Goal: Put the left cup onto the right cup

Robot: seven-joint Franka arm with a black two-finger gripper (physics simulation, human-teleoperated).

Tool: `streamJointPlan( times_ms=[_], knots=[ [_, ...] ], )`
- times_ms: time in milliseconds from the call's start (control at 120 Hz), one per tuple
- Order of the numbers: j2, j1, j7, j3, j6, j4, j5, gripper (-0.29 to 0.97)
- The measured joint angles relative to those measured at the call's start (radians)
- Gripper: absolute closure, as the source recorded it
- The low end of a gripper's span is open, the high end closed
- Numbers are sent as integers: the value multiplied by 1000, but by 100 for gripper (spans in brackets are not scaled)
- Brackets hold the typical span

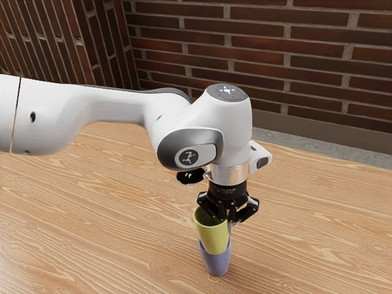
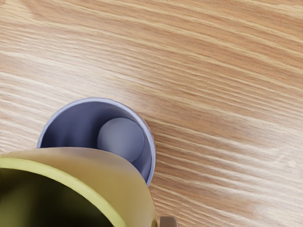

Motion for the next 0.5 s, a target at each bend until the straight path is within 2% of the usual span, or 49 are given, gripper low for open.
streamJointPlan(
  times_ms=[500],
  knots=[
    [3, 0, -47, 1, -2, 3, 42, 76]
  ],
)
